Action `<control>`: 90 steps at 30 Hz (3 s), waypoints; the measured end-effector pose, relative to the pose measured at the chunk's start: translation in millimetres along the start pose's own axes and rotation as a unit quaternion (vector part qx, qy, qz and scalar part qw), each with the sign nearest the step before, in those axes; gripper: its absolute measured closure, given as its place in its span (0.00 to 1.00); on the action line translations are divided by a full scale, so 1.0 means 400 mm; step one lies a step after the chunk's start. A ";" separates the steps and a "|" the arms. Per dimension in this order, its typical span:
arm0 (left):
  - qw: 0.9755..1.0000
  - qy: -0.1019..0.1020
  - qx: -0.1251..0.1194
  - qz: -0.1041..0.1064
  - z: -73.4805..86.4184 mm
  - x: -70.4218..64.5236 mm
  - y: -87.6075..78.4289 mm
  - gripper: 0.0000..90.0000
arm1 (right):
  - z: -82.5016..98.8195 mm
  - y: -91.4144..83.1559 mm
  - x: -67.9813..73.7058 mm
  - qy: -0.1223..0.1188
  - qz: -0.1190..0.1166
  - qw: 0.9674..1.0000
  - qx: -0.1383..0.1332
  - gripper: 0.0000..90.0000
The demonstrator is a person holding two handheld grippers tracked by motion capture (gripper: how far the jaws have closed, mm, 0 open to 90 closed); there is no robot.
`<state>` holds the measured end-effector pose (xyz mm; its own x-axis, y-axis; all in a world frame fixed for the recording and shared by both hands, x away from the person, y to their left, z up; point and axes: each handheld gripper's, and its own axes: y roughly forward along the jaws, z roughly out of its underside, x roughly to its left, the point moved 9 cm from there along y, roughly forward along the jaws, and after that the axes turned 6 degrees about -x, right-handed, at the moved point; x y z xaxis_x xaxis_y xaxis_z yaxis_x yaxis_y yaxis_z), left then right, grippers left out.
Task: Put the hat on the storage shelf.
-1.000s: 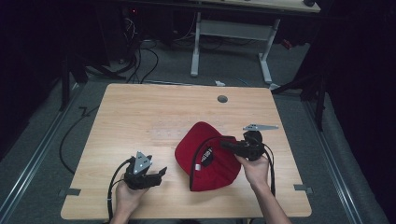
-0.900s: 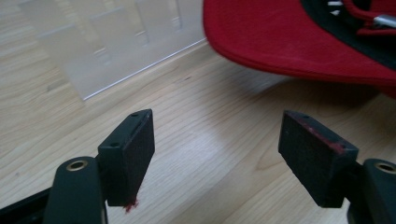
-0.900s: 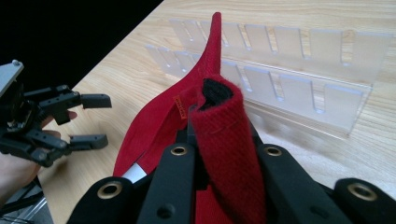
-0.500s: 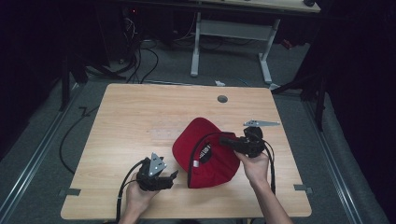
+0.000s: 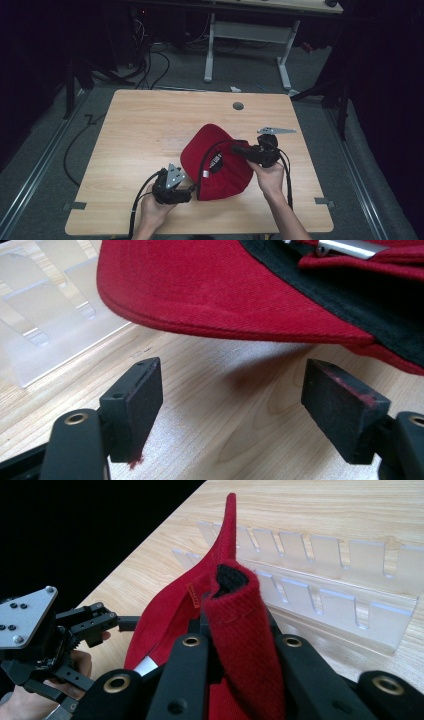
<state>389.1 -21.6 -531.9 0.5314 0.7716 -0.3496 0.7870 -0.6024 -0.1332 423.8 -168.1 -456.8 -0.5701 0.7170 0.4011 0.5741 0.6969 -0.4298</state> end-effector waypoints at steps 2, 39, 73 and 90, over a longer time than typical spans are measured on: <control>1.000 -0.002 -0.003 -0.001 -0.003 -0.001 0.000 0.27 | 0.002 0.002 0.001 0.000 0.001 1.000 0.001 0.92; 0.996 0.080 -0.025 0.005 -0.057 -0.036 -0.036 0.30 | 0.092 0.007 0.012 -0.009 0.006 0.997 0.076 0.91; 0.989 0.084 0.062 0.101 -0.038 -0.127 -0.075 0.82 | 0.114 0.013 -0.008 0.013 -0.027 0.997 0.071 0.77; 0.989 0.080 0.062 0.106 -0.073 -0.122 -0.100 0.95 | 0.027 -0.061 -0.060 0.022 0.006 1.000 -0.017 0.55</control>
<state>340.7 -29.1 -482.2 0.7306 0.6422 -0.2319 0.6135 -0.7665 -0.1900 417.0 -202.3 -464.8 -0.5364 0.7249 0.4322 0.6009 0.6877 -0.4075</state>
